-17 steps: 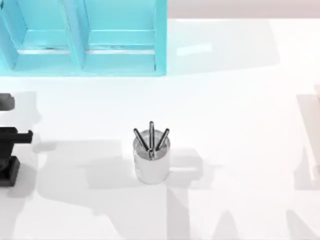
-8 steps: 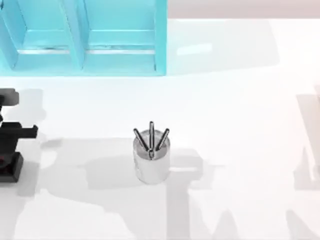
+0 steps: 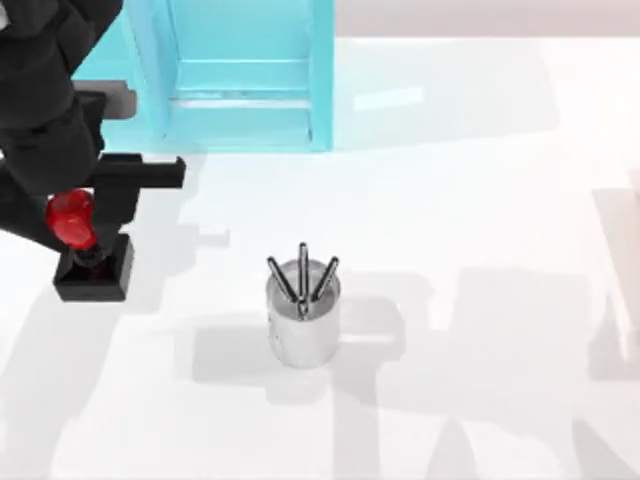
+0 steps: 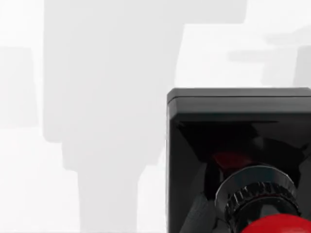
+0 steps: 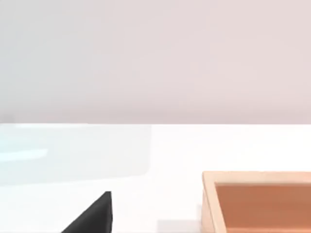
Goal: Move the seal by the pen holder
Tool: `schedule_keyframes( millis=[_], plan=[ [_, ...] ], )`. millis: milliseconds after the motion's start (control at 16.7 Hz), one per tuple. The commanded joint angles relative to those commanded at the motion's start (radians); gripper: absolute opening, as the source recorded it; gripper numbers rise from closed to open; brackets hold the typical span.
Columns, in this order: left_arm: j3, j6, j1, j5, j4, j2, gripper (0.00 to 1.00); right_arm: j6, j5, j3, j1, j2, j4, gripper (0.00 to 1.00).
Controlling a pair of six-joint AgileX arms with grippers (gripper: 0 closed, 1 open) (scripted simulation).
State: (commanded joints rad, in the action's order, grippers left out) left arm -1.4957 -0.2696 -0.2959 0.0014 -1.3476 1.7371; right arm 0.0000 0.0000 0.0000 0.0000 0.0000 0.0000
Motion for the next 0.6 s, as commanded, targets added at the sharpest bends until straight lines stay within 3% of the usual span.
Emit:
schedule_keyframes(
  millis=[180, 600],
  plan=[
    [-0.084, -0.082, -0.08, -0.001, -0.084, -0.017, 0.0, 0.0, 0.0, 0.0, 0.0, 0.0, 0.0, 1.0],
    [-0.118, -0.104, -0.101, 0.0, -0.077, 0.025, 0.0, 0.0, 0.0, 0.0, 0.0, 0.0, 0.0, 1.0]
  ],
)
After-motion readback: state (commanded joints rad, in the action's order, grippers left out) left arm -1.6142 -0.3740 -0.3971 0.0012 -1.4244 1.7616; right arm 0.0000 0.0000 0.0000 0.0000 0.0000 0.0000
